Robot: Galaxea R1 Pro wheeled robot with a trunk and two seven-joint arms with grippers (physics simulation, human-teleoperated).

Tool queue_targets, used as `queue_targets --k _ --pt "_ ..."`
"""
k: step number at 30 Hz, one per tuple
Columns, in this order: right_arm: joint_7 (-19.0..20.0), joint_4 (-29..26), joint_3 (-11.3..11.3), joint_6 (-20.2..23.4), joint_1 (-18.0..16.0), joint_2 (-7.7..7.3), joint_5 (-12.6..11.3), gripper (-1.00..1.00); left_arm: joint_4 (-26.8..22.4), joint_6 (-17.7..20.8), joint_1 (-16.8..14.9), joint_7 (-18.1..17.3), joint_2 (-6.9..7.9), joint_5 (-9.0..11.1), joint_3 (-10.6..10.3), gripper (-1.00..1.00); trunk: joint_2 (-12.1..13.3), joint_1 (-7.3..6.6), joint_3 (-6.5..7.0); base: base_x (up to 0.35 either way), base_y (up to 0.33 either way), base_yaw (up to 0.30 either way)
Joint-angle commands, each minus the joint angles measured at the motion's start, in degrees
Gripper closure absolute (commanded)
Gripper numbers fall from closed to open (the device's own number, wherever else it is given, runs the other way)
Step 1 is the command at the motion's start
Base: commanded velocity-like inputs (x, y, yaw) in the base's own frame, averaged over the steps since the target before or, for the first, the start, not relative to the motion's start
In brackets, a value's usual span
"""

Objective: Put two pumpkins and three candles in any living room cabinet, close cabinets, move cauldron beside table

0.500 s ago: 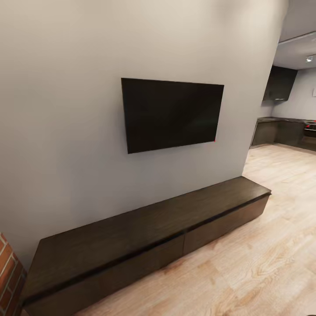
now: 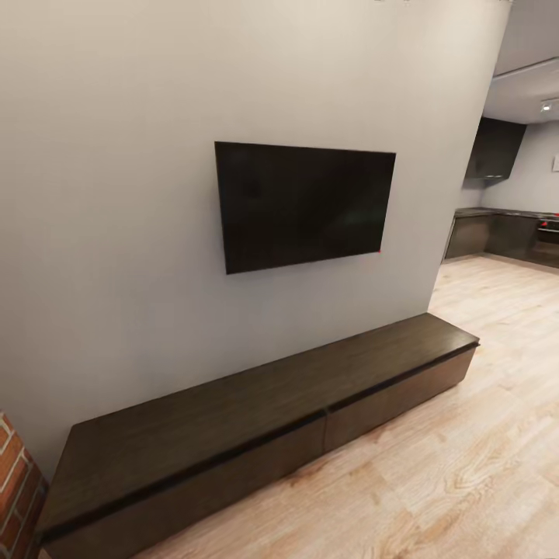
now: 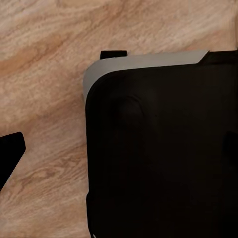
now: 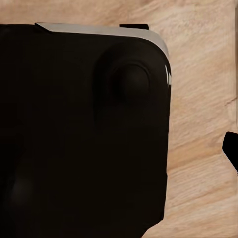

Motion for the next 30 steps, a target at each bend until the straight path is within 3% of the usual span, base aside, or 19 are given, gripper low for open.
queue_targets --k 1,13,18,30 --pt "0.0 0.1 0.0 -0.5 0.0 0.0 0.0 -1.0 0.0 -0.5 0.0 -0.1 0.02 0.0 -0.1 -1.0 0.4 -0.23 0.13 0.0 0.0 0.0" --pt "-1.4 0.1 0.1 -1.9 0.0 0.21 0.0 -1.0 0.0 -3.0 0.0 -0.1 0.03 0.0 -0.1 -1.0 5.2 -2.87 2.28 0.0 0.0 0.015" --pt "-4.4 0.1 0.1 -1.9 0.0 0.43 0.2 -1.0 0.1 -3.0 0.0 -0.1 0.02 0.0 -0.1 -1.0 7.2 -3.96 3.18 0.0 0.0 0.219" --pt "-4.8 0.1 0.1 -2.0 0.0 1.47 0.1 -1.0 0.1 -3.0 0.0 -0.1 -0.01 0.0 -0.1 -1.0 12.0 -6.6 5.33 0.0 0.0 0.27"
